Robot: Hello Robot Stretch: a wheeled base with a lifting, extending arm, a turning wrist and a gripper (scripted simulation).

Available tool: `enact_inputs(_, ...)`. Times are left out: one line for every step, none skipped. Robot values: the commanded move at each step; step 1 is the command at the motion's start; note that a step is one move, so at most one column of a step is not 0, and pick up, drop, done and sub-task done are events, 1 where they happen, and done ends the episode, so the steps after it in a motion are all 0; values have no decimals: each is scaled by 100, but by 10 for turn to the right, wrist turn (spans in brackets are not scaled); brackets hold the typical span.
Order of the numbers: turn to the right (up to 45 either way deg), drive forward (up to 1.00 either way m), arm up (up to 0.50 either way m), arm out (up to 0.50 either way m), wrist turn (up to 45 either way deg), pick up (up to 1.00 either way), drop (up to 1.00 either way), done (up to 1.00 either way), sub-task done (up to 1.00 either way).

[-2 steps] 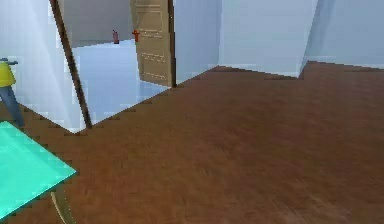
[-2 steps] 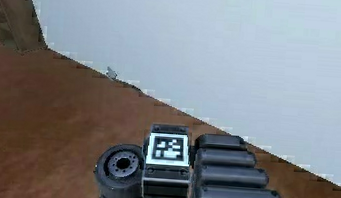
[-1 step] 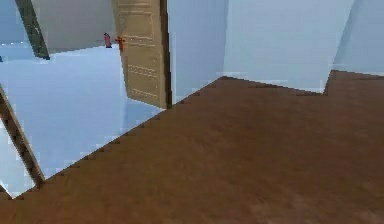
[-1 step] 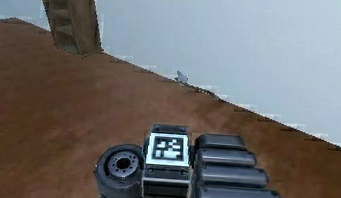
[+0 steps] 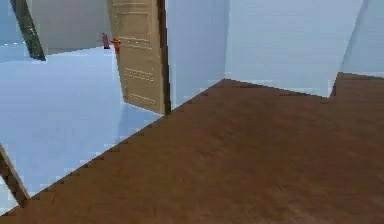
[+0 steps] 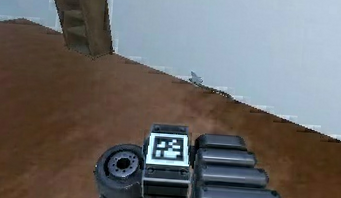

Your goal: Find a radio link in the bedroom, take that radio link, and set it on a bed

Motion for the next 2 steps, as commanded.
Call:
enact_inputs(-330,0,0,0,0,0,0,0,0)
enact_inputs(0,100,0,0,0,0,0,0,0)
